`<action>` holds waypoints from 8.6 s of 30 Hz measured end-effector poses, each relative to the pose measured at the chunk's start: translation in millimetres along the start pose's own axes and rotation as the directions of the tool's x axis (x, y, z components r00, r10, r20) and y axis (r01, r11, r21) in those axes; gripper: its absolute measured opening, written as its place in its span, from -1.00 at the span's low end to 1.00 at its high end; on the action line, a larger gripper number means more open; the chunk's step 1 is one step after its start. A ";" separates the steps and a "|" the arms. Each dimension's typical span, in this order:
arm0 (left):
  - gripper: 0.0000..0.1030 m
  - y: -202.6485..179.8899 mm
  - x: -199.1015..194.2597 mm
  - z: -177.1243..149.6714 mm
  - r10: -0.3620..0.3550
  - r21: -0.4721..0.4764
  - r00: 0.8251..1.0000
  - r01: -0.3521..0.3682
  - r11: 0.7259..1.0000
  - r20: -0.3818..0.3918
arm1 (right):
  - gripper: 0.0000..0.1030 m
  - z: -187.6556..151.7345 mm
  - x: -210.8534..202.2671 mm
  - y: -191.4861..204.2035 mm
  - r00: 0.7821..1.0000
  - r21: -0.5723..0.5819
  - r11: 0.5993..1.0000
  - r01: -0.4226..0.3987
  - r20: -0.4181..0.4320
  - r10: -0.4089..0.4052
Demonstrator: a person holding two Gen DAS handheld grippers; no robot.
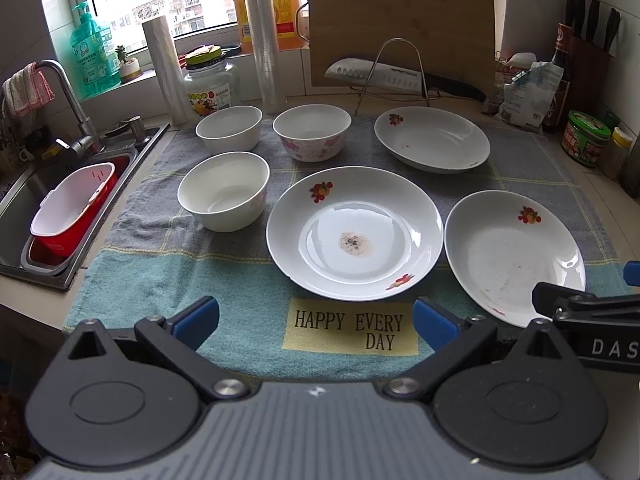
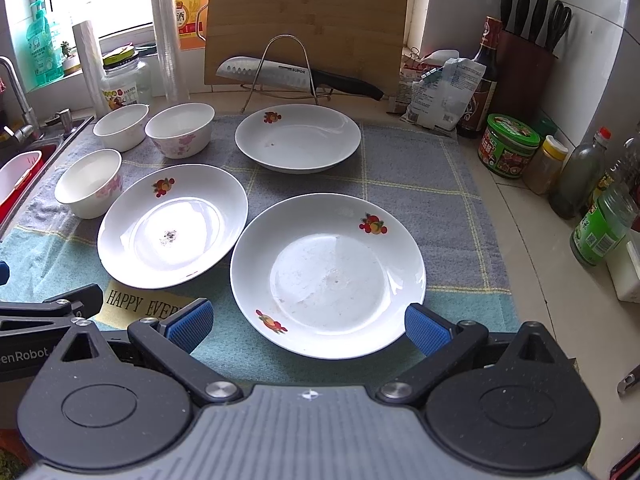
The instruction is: Organize plates and bowls
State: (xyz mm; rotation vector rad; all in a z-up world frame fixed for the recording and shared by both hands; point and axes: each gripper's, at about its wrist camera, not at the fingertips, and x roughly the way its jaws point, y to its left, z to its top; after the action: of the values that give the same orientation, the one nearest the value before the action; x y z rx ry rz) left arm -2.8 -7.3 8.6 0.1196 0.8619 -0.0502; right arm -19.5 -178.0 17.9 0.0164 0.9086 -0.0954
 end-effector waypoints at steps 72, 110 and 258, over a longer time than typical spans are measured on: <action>0.98 2.7 -2.6 3.3 -0.016 0.005 1.000 0.016 1.000 0.015 | 1.00 4.6 -4.1 3.0 0.999 -0.023 1.000 0.012 0.035 -0.011; 0.98 7.9 32.2 7.9 -0.170 0.033 0.984 0.169 0.985 0.054 | 1.00 -65.7 83.2 -47.5 0.999 -0.026 0.999 -0.036 -0.004 0.036; 0.65 -153.3 192.7 105.8 -0.498 0.468 0.679 0.733 0.493 -0.539 | 1.00 -62.3 105.3 -56.9 0.966 -0.228 0.956 -0.184 0.140 0.219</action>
State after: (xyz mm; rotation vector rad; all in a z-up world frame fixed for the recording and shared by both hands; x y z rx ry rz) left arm 188.1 -171.9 -82.6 0.4900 1.1711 -1.0950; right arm -9.3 -239.2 -101.8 -0.0974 0.7434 0.1902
